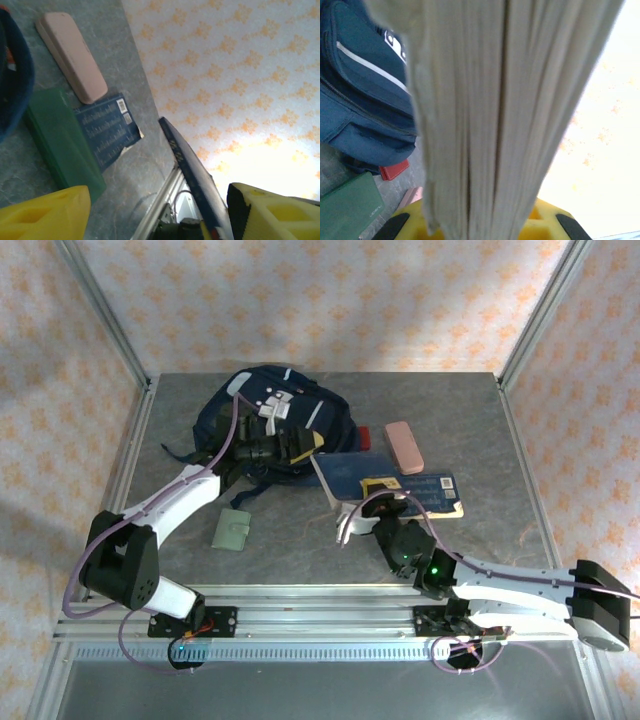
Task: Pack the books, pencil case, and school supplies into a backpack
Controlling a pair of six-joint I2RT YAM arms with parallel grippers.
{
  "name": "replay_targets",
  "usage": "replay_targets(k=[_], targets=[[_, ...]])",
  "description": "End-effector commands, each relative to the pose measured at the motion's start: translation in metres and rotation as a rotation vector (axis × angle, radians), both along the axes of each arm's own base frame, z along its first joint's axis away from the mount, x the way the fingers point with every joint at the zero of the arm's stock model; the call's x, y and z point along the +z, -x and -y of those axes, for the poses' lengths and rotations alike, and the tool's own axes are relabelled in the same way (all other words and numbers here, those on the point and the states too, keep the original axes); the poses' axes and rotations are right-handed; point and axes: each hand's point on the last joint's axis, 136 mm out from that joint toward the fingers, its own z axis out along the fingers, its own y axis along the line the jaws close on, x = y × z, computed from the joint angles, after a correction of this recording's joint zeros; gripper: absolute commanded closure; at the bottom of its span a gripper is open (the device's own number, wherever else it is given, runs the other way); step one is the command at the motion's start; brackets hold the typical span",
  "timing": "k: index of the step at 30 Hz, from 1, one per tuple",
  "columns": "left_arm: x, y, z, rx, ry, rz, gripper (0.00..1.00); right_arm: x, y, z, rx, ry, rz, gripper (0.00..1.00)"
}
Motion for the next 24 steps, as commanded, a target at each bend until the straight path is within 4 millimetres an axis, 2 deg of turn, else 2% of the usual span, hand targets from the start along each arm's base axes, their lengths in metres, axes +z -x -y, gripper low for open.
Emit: replay_targets(k=[1,4,7,10,13,17,18,19,21,23,24], targets=[[0.017,0.004,0.007,-0.045,0.055,0.035,0.29,0.021,0.002,-0.002,0.004,-0.039,0.040,1.00],[0.023,0.006,0.014,-0.071,0.069,0.045,0.30,0.021,0.002,-0.002,0.003,-0.032,0.042,1.00],[0.015,0.017,0.030,-0.132,0.020,0.034,0.31,0.021,0.001,-0.002,-0.003,-0.027,0.046,1.00],[0.009,0.026,0.043,-0.185,0.004,0.018,0.38,0.020,0.001,-0.003,-0.003,-0.020,0.047,1.00],[0.004,0.032,0.050,-0.215,0.008,-0.004,0.53,0.022,0.000,-0.003,-0.014,-0.022,0.057,1.00],[0.008,0.036,0.053,-0.234,0.038,-0.009,0.95,0.018,-0.001,-0.002,-0.023,-0.011,0.052,1.00],[0.011,0.035,0.053,-0.230,0.047,0.000,1.00,0.018,-0.002,-0.001,-0.034,-0.020,0.051,1.00],[0.014,0.035,0.053,-0.224,0.052,0.010,1.00,0.020,-0.003,0.001,-0.047,-0.038,0.050,0.98],[0.018,0.028,0.049,-0.190,0.046,0.029,1.00,0.025,-0.005,0.006,-0.079,-0.090,0.041,0.80],[0.021,0.015,0.037,-0.113,0.033,0.053,1.00,0.029,-0.008,0.011,-0.103,-0.191,-0.026,0.61],[0.024,0.007,0.028,-0.064,0.029,0.067,1.00,0.028,-0.010,0.013,-0.109,-0.237,-0.071,0.43]])
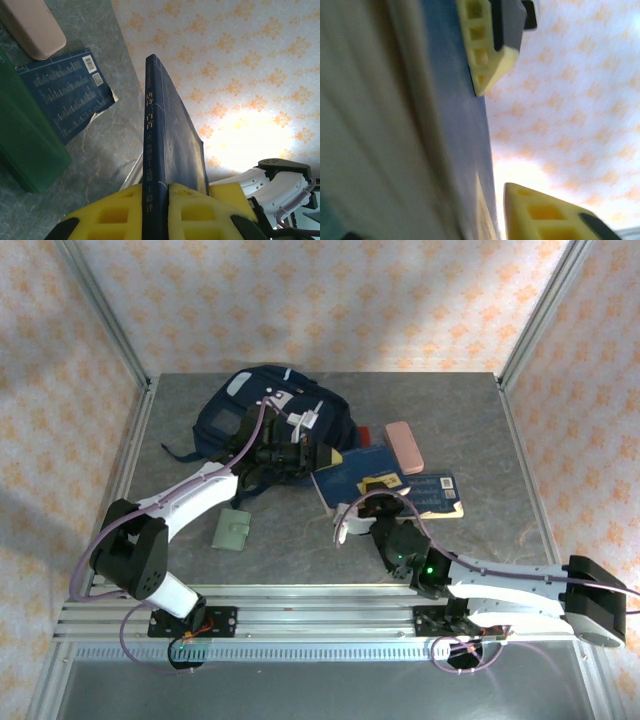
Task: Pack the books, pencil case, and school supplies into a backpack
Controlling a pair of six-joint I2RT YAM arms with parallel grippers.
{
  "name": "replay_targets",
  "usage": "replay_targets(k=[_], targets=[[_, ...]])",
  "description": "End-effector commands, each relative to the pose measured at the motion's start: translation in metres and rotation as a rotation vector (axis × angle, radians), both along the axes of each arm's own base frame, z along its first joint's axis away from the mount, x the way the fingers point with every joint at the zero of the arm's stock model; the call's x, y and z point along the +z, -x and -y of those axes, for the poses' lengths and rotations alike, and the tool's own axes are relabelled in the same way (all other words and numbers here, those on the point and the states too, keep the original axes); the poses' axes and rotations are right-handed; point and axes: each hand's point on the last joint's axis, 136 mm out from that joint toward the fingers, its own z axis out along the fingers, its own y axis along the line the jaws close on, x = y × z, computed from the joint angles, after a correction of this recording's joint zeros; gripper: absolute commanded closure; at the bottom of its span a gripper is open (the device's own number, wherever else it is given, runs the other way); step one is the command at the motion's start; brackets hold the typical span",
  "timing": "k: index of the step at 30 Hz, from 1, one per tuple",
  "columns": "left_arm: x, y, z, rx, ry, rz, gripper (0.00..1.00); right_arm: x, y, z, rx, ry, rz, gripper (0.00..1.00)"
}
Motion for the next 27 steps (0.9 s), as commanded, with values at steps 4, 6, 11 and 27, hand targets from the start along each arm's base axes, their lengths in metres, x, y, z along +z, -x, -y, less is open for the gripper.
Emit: replay_targets(k=[4,6,11,27], targets=[[0.045,-0.047,-0.059,0.326,0.059,0.195,1.00,0.035,-0.007,0.021,-0.081,-0.504,-0.150,0.00],[0.050,-0.056,-0.072,0.403,0.053,0.231,1.00,0.035,-0.009,0.023,-0.083,-0.629,-0.191,0.00],[0.056,-0.061,-0.089,0.520,0.023,0.312,1.00,0.062,-0.021,0.020,-0.030,-1.079,-0.384,0.00],[0.109,-0.016,-0.102,0.591,0.327,0.458,1.00,0.086,-0.026,-0.009,0.494,-1.968,-1.181,0.00]])
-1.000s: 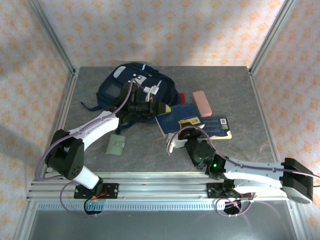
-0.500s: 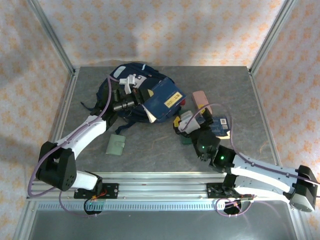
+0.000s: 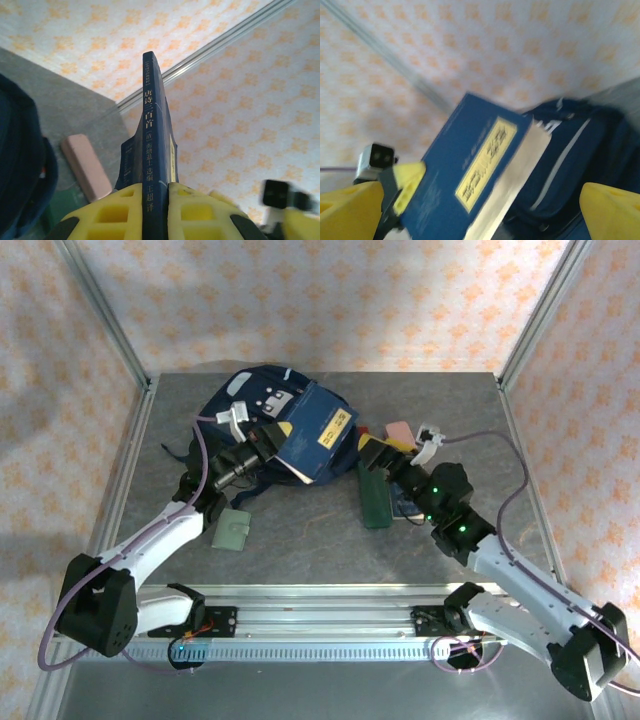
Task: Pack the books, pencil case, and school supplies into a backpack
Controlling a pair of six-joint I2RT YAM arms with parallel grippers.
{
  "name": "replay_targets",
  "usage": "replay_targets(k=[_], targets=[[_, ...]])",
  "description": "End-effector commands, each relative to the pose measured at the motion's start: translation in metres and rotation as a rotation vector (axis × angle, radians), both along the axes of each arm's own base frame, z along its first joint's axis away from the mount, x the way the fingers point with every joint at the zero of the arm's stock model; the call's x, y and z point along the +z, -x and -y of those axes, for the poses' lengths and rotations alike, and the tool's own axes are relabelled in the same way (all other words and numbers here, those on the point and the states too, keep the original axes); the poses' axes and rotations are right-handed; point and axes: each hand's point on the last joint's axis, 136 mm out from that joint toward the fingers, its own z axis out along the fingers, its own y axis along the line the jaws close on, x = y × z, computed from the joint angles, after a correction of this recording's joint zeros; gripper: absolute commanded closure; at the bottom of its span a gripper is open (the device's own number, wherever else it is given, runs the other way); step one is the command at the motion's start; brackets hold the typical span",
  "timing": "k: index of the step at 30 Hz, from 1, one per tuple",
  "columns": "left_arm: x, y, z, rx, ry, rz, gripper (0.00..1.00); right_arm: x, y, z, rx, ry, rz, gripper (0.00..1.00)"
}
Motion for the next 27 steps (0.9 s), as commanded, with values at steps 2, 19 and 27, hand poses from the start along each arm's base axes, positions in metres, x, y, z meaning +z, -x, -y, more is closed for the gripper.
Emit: replay_targets(k=[2,19,27], targets=[[0.057,0.021,0.007,-0.051,0.158,0.168,1.00,0.021,0.022,-0.028,0.261,-0.257,-0.031,0.00],[0.062,0.047,0.040,-0.233,0.318,0.147,1.00,0.054,0.036,-0.041,0.431,-0.385,0.058,0.16],[0.037,0.035,0.044,-0.170,0.229,0.098,0.69,0.042,0.020,-0.041,0.360,-0.301,-0.010,1.00]])
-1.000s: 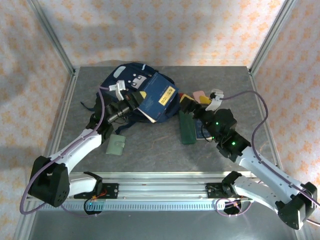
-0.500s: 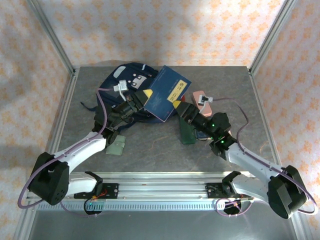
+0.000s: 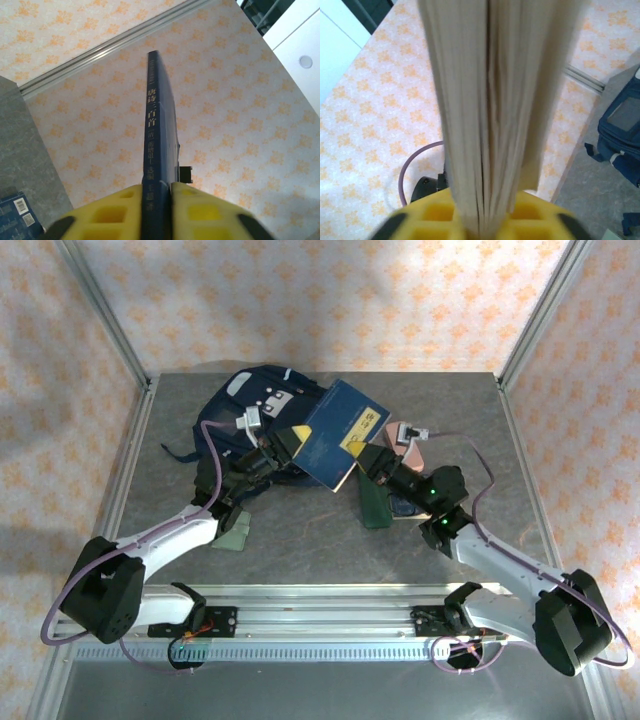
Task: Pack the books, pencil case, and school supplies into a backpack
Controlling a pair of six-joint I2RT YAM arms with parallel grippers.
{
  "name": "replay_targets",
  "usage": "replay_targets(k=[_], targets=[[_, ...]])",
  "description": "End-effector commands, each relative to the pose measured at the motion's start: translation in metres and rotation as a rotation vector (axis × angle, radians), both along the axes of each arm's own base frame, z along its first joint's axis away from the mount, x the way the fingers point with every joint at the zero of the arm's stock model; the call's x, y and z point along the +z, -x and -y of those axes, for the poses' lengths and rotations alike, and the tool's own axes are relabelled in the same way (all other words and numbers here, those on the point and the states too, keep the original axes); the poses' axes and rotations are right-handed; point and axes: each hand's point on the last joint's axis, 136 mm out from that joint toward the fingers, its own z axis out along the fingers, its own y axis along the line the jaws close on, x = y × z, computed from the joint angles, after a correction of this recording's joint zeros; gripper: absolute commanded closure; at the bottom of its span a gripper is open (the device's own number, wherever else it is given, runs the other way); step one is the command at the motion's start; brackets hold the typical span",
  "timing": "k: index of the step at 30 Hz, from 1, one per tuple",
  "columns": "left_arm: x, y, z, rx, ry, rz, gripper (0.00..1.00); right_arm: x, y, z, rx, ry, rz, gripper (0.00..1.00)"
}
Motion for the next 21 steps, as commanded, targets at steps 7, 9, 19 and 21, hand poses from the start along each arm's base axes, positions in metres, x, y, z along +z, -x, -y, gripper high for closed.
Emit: replay_targets(k=[7,9,19,21], targets=[[-0.077,-0.045,-0.019,0.265,-0.553,-0.103,0.42,-0.005,-0.008,0.049,-0.175,0.082,-0.014,1.00],[-0.099,-0.058,-0.027,0.310,-0.690,-0.151,0.41,-0.012,-0.008,0.062,-0.221,0.118,-0.031,1.00],[-0.176,-0.127,-0.032,0.396,-1.185,-0.248,0.39,-0.035,-0.004,0.108,-0.401,0.233,-0.104,1.00],[-0.183,-0.140,-0.031,0.420,-1.264,-0.236,0.39,-0.039,-0.004,0.111,-0.419,0.255,-0.117,1.00]])
